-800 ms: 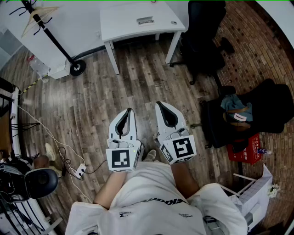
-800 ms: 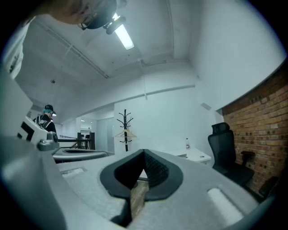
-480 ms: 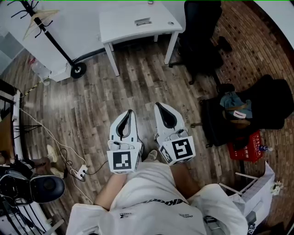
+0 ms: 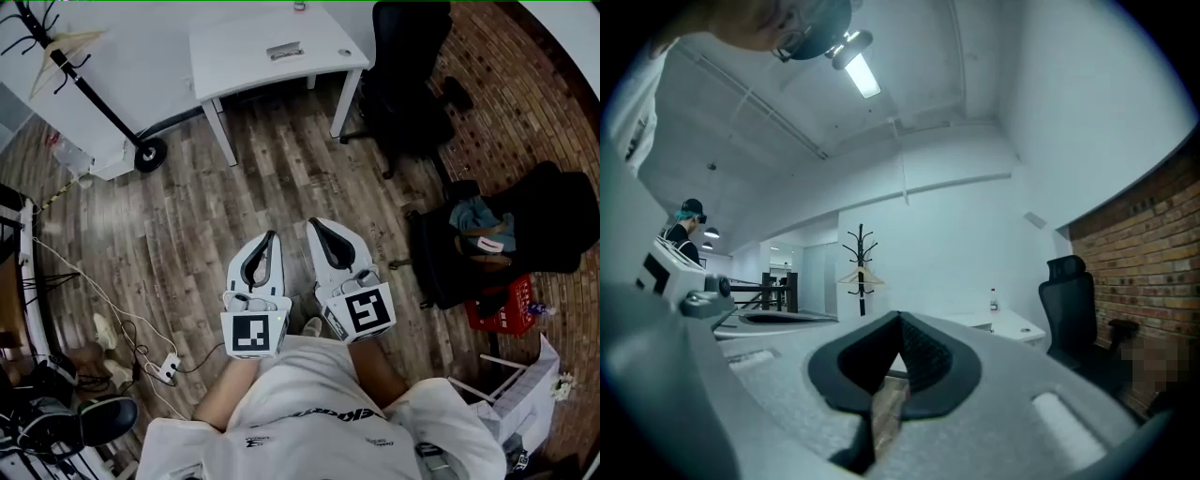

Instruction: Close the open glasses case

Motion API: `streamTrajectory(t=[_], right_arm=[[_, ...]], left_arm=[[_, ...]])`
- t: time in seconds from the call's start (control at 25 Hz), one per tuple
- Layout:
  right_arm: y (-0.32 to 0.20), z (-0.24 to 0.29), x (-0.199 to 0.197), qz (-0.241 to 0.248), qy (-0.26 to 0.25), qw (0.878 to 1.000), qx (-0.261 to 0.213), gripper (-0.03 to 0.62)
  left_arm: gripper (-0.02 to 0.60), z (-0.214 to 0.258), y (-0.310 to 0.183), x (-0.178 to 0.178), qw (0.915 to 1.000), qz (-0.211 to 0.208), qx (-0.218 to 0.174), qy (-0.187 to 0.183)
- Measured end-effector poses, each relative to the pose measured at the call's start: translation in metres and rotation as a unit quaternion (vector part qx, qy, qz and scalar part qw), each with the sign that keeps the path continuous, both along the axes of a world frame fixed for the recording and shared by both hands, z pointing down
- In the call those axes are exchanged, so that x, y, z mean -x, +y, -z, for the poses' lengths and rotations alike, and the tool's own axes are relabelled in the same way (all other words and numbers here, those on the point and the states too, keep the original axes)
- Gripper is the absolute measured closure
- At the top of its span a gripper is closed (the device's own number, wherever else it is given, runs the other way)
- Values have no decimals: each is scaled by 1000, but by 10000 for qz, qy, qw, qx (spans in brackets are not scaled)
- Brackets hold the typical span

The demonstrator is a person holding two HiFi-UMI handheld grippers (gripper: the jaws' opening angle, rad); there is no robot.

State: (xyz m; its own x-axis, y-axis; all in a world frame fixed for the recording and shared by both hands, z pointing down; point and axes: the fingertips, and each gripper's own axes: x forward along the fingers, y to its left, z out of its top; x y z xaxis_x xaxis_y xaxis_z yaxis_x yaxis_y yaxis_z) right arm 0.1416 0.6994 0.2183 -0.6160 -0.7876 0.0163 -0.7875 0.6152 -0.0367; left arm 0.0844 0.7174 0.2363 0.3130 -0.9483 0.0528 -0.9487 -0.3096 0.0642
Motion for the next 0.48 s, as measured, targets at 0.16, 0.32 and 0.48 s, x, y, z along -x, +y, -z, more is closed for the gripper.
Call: streamTrajectory(t=[0.16, 0.32, 0.48], right_arm=[[-64, 2, 22, -29, -160, 9998, 65, 594], [-129, 4, 39, -232, -409, 9986, 254, 594], [-180, 11, 63, -397, -378, 9980, 323, 592]], left_arm=[[584, 2, -68, 24, 9999, -131, -1, 18], [584, 9, -133, 45, 9997, -263, 4, -2], [584, 17, -188, 66, 9991, -417, -47, 1]])
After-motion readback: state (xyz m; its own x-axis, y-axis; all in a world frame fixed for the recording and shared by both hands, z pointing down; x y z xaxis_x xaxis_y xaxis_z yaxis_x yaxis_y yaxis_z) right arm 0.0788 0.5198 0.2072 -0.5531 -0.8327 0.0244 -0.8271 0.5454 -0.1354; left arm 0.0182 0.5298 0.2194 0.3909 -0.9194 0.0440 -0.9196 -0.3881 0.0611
